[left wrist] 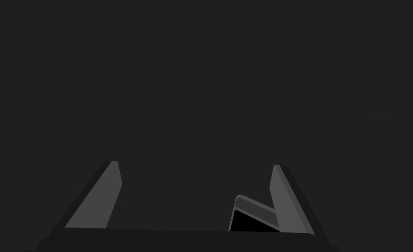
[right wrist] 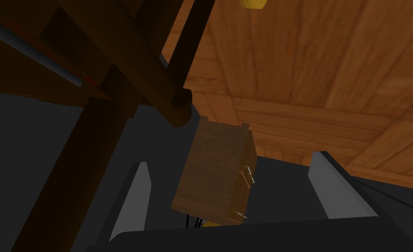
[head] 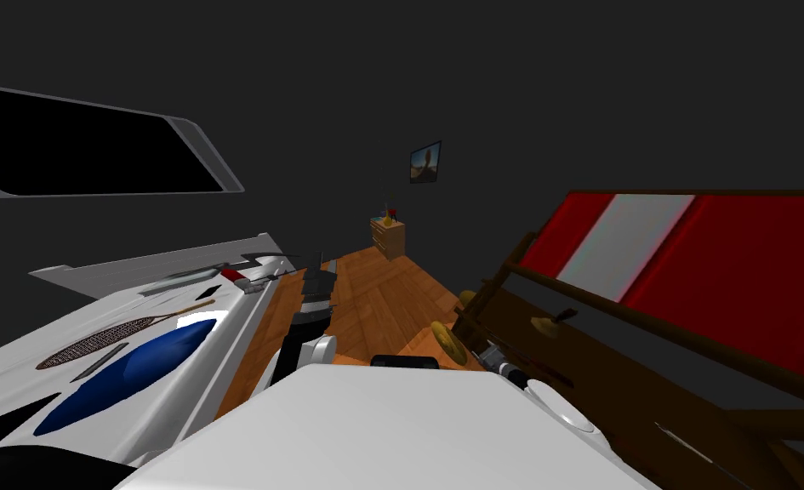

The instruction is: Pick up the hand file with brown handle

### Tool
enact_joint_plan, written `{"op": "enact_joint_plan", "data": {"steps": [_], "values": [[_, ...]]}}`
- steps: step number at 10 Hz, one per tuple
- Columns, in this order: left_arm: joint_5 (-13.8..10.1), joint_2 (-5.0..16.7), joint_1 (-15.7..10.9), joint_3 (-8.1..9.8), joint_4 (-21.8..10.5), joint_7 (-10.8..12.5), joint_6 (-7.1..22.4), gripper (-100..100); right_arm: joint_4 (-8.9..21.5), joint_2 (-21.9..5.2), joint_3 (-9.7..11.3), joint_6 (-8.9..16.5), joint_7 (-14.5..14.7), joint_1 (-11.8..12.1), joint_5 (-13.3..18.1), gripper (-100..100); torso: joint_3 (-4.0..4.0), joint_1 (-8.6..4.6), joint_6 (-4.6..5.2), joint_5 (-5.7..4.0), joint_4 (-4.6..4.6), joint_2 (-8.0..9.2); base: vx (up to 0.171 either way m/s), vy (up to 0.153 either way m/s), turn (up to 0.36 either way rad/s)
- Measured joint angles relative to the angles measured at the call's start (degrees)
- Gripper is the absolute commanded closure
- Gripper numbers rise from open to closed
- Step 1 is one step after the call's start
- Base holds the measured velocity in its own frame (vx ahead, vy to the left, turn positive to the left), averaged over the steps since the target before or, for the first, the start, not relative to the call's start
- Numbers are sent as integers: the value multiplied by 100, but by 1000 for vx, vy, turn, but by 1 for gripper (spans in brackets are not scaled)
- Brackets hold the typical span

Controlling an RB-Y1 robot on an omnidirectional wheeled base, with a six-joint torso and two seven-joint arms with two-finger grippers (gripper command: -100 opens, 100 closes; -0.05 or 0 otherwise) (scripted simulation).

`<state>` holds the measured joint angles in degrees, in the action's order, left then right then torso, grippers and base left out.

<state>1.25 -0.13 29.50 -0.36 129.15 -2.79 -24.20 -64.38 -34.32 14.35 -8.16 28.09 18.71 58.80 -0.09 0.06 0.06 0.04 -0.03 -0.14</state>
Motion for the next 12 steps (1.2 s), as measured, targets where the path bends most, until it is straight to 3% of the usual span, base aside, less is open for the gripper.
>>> {"op": "enact_joint_plan", "data": {"steps": [1,2,5,7,8,9,11,12], "values": [[0,0,0,0,0,0,0,0,265,-7,-43,-50,114,-66,128,-100,0,0,-2,0,1,-1,105,5,90],[0,0,0,0,0,0,0,0,304,-280,179,67,8,-32,261,-100,-4,-5,-1,1,-1,-9,81,5,26],[0,0,-1,0,0,0,0,0,783,-273,74,16,179,-110,467,-100,8,0,-1,0,4,14,48,11,39],[0,0,0,0,0,0,0,0,1081,-420,91,20,261,-101,661,-100,0,-5,-1,-1,1,0,75,1,32],[0,0,0,0,0,0,0,0,1001,-642,397,192,68,-30,758,-100,1,-3,-1,0,1,1,54,3,18],[0,0,0,0,0,0,0,0,1122,-665,401,227,33,-82,804,-100,3,-3,-1,-1,2,6,21,0,-1],[0,0,0,0,0,0,0,0,1463,-581,188,76,290,-155,903,-100,8,-4,-1,-1,4,14,60,2,47],[0,0,0,0,0,0,0,0,1577,-759,433,142,185,-195,1012,-100,2,-4,-2,0,2,2,103,-22,63]]}}
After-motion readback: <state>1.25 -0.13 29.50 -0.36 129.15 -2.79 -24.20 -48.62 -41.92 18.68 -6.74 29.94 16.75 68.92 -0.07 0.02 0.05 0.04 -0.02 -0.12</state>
